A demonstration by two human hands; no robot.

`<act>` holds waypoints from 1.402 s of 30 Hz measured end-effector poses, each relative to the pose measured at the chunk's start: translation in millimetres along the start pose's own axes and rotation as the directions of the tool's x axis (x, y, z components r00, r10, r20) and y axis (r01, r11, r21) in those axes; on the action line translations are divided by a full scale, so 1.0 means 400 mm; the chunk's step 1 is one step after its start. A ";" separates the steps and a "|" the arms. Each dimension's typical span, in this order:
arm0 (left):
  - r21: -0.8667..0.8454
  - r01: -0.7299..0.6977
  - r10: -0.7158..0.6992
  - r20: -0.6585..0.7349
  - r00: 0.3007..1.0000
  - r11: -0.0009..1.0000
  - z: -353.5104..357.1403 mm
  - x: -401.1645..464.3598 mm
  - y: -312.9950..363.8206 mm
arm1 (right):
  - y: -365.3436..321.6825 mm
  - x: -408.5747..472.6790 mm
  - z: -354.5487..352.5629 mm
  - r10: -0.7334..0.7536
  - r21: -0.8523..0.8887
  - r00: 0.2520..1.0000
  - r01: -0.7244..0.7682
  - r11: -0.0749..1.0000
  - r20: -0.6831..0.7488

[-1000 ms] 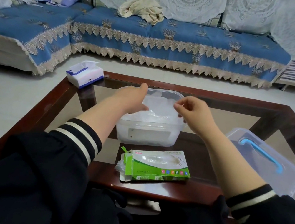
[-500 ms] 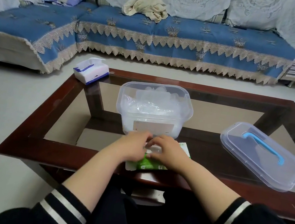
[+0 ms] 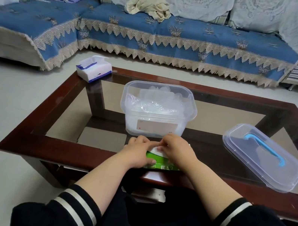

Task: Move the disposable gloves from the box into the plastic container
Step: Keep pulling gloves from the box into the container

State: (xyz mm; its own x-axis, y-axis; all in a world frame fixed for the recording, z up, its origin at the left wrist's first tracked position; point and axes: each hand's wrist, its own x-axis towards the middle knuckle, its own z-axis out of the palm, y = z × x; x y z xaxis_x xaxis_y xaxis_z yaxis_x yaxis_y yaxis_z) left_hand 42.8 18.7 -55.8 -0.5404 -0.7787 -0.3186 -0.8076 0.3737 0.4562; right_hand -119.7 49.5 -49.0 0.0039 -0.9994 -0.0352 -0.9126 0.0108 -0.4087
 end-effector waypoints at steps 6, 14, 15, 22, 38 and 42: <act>-0.058 0.036 -0.038 -0.031 0.999 0.998 0.001 0.007 -0.003 | -0.003 -0.017 -0.001 -0.199 -0.203 0.923 0.137 0.970 -0.329; -0.056 0.030 -0.030 -0.012 0.999 0.998 0.005 0.013 -0.009 | -0.063 -0.012 -0.168 0.213 0.568 0.760 0.239 0.787 -0.614; -0.061 0.026 -0.027 -0.014 1.000 0.998 0.006 0.013 -0.011 | -0.071 -0.002 -0.213 0.205 0.546 0.712 0.289 0.787 -0.672; -0.044 0.017 -0.017 -0.003 1.000 0.999 0.002 0.012 -0.011 | -0.159 0.103 -0.458 -0.137 0.144 0.454 0.530 0.836 -0.881; -0.099 -0.088 0.048 -0.351 0.935 0.991 -0.070 -0.030 -0.005 | -0.067 0.380 -0.151 -0.254 -0.183 0.952 0.284 0.941 0.171; -0.024 -0.291 0.144 -0.828 0.541 0.957 -0.186 -0.027 0.024 | -0.069 0.372 -0.160 -0.255 -0.105 0.952 0.274 0.956 0.168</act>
State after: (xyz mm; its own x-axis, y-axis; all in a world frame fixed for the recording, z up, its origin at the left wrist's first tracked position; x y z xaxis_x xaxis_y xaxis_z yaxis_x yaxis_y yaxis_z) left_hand 58.6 -6.7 14.0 -0.2130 -0.7852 0.5815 -0.6099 0.5718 0.5487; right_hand -120.0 -101.9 15.5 0.3052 -0.9487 -0.0830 -0.9142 -0.2675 -0.3044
